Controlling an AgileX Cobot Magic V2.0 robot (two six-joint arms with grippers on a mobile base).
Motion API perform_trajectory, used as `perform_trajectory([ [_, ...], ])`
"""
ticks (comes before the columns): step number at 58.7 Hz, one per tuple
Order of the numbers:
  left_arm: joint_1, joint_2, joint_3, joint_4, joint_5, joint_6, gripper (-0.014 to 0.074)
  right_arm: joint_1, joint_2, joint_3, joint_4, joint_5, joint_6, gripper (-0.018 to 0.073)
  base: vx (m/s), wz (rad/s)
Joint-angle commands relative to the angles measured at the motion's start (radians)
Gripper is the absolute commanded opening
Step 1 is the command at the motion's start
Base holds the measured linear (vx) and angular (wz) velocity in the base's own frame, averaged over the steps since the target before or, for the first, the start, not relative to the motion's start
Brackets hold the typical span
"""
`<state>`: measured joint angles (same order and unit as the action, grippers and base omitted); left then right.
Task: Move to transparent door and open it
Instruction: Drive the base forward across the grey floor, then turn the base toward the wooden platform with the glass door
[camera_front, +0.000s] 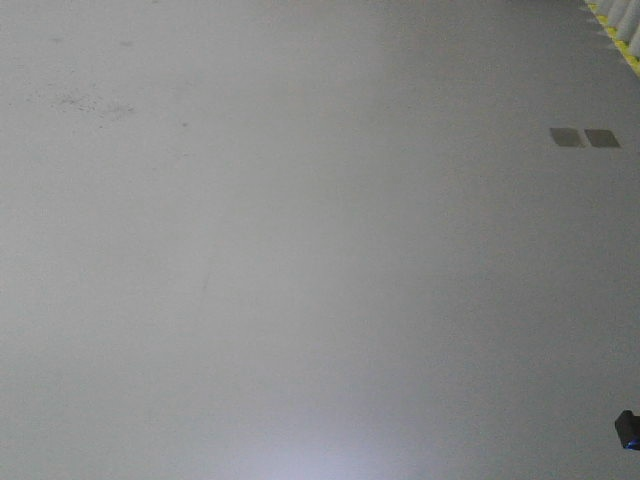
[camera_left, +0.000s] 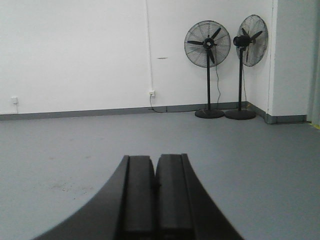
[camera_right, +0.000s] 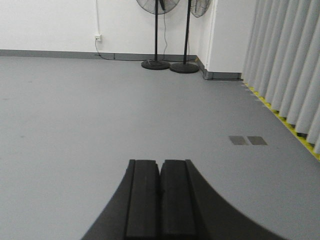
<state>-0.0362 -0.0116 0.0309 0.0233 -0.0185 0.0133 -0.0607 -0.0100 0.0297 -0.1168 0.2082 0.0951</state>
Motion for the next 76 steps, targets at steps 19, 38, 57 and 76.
perform_trajectory([
  [19,-0.006,-0.004,0.015,-0.003,-0.083,-0.004,-0.0006,0.000,-0.015,0.004,-0.004,-0.082,-0.001,-0.0006,0.46,0.27],
  [38,-0.006,-0.004,0.015,-0.003,-0.083,-0.004,-0.0006,0.000,-0.015,0.004,-0.004,-0.071,-0.001,-0.0006,0.46,0.34],
  [57,-0.006,-0.004,0.015,-0.003,-0.083,-0.004,-0.0006,0.000,-0.015,0.004,-0.004,-0.071,-0.001,-0.0006,0.47,0.39],
  [76,-0.006,-0.004,0.015,-0.003,-0.083,-0.004,-0.0006,0.000,-0.015,0.004,-0.004,-0.071,-0.001,-0.0006,0.48,0.53],
])
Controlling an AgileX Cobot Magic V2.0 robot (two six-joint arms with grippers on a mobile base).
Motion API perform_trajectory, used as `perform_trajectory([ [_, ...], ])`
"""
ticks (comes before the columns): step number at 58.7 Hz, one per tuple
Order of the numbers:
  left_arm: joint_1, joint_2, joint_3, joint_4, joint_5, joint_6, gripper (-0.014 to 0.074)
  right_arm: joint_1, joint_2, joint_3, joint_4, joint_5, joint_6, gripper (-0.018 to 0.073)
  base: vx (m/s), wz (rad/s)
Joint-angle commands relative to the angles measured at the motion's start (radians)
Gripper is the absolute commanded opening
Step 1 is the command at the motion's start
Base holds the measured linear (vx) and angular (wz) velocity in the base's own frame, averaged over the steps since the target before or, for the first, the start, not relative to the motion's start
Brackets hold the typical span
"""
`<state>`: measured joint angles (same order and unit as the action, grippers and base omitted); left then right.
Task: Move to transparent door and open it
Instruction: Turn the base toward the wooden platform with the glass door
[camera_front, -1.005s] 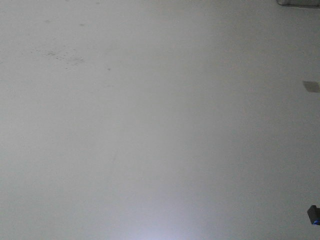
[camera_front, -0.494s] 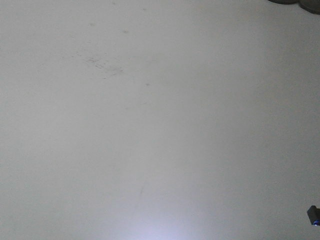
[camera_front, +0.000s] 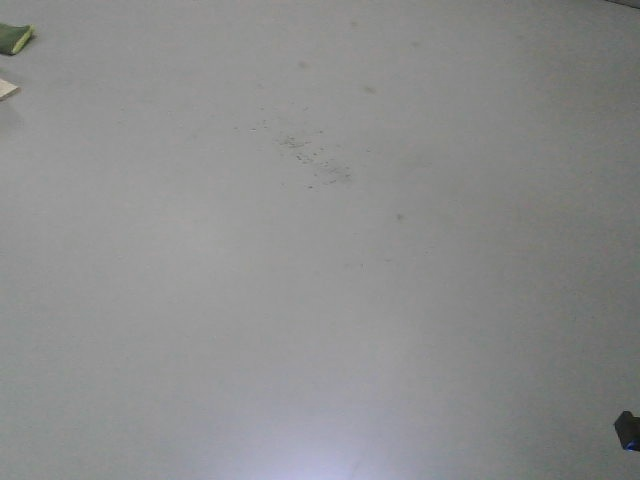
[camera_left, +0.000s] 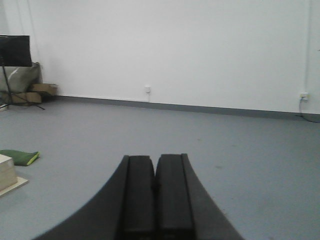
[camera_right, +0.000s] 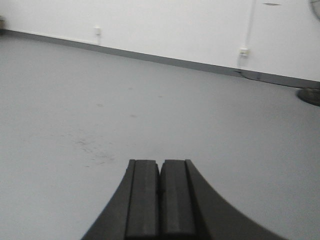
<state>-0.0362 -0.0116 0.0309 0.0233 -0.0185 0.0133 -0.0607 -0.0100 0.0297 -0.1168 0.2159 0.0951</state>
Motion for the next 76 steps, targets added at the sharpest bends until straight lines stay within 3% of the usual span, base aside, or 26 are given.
perform_trajectory([
  [1,-0.006,-0.004,0.015,-0.003,-0.083,-0.004,-0.0006,0.000,-0.015,0.004,-0.004,-0.079,-0.001,-0.0006,0.48,0.57],
  [76,-0.006,-0.004,0.015,-0.003,-0.083,-0.004,-0.0006,0.000,-0.015,0.004,-0.004,-0.078,-0.001,-0.0006,0.50,0.59],
])
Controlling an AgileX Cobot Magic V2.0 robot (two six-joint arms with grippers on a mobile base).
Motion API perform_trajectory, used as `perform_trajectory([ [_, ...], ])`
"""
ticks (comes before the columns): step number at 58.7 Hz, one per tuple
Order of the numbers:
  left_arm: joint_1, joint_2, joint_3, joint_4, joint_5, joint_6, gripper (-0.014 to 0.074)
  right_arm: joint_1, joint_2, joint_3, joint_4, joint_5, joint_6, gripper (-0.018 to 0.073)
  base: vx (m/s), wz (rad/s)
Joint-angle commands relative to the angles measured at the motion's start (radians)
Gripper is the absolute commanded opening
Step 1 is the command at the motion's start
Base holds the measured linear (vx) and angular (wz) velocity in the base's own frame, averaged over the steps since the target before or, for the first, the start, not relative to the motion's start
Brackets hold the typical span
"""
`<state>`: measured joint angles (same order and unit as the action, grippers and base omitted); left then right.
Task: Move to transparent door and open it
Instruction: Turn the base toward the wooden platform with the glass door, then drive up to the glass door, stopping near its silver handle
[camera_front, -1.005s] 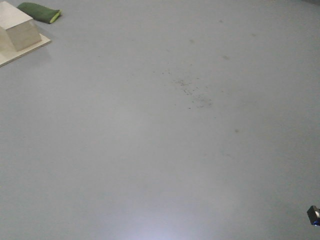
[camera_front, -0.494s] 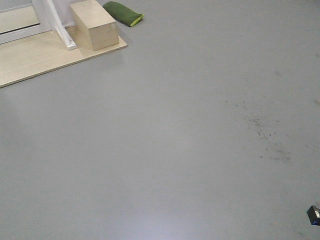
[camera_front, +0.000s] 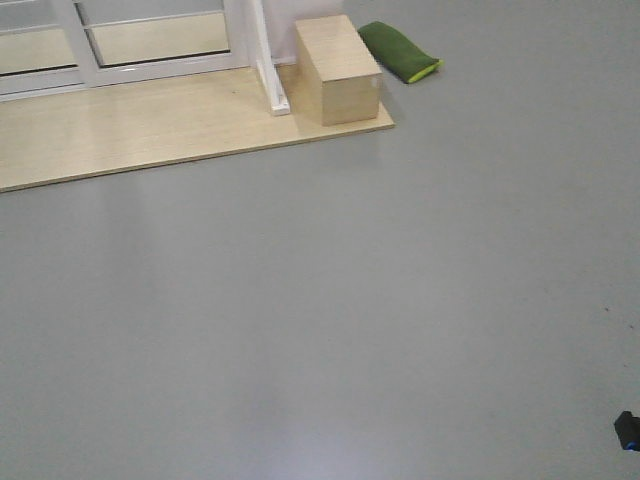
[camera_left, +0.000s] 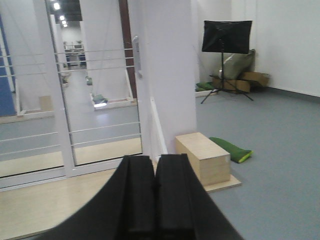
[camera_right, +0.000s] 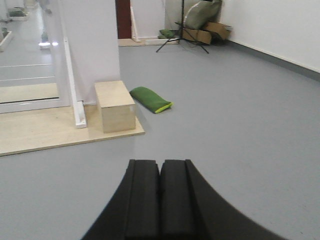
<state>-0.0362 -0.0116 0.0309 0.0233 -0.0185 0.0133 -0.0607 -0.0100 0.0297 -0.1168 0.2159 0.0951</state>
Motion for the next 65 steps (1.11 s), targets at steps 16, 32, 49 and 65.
perform_trajectory([
  [16,-0.006,-0.004,0.015,-0.003,-0.083,-0.004,-0.0006,0.000,-0.015,0.004,-0.004,-0.078,-0.001,-0.0006,0.47,0.49],
  [32,-0.006,-0.004,0.015,-0.003,-0.083,-0.004,-0.0006,0.000,-0.015,0.004,-0.004,-0.078,-0.001,-0.0006,0.47,0.40],
  [49,-0.006,-0.004,0.015,-0.003,-0.083,-0.004,-0.0006,0.000,-0.015,0.004,-0.004,-0.078,-0.001,-0.0006,0.47,0.23],
  [65,-0.006,-0.004,0.015,-0.003,-0.083,-0.004,-0.0006,0.000,-0.015,0.004,-0.004,-0.078,-0.001,-0.0006,0.48,0.08],
])
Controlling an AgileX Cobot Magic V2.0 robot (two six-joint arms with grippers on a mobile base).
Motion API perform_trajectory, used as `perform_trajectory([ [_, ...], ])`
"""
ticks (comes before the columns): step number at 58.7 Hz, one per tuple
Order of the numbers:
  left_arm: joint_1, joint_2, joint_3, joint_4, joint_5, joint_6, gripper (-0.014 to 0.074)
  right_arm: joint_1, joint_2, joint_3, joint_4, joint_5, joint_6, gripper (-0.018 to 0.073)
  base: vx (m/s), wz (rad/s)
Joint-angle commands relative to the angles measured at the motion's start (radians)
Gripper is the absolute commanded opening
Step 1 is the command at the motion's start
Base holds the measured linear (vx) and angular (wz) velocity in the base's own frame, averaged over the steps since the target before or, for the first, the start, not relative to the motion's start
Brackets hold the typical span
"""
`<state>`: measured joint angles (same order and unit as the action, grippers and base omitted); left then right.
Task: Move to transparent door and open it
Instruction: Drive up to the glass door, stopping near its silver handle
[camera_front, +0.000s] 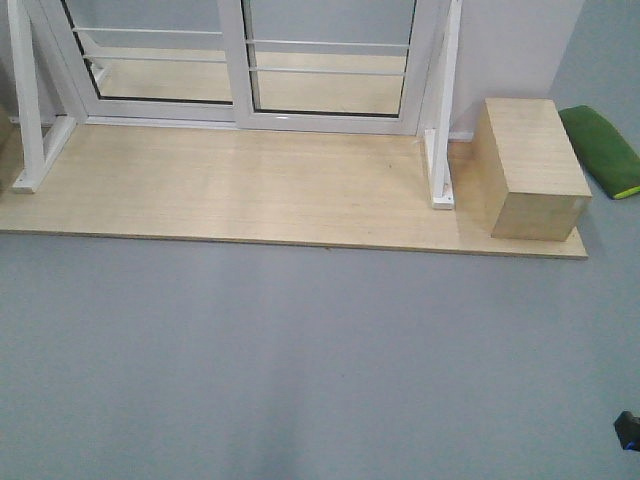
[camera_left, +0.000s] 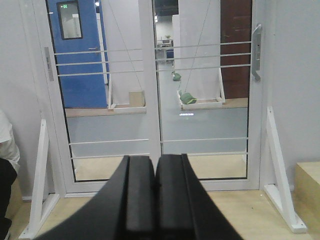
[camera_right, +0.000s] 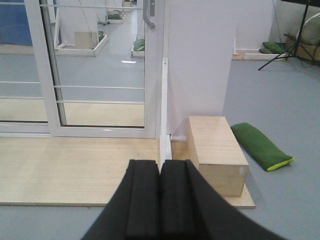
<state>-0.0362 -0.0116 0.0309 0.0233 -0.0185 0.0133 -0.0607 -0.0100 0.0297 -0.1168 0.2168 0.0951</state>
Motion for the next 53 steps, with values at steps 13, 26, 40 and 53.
perform_trajectory([
  [13,-0.006,-0.004,0.015,-0.003,-0.083,-0.004,-0.0006,0.000,-0.015,0.004,-0.004,-0.080,-0.001,-0.0006,0.47,0.03],
  [26,-0.006,-0.004,0.015,-0.003,-0.083,-0.004,-0.0006,0.000,-0.015,0.004,-0.004,-0.080,-0.001,-0.0006,0.48,0.04],
  [40,-0.006,-0.004,0.015,-0.003,-0.083,-0.004,-0.0006,0.000,-0.015,0.004,-0.004,-0.080,-0.001,-0.0006,0.48,0.02],
  [53,-0.006,-0.004,0.015,-0.003,-0.083,-0.004,-0.0006,0.000,-0.015,0.004,-0.004,-0.080,-0.001,-0.0006,0.47,-0.03],
])
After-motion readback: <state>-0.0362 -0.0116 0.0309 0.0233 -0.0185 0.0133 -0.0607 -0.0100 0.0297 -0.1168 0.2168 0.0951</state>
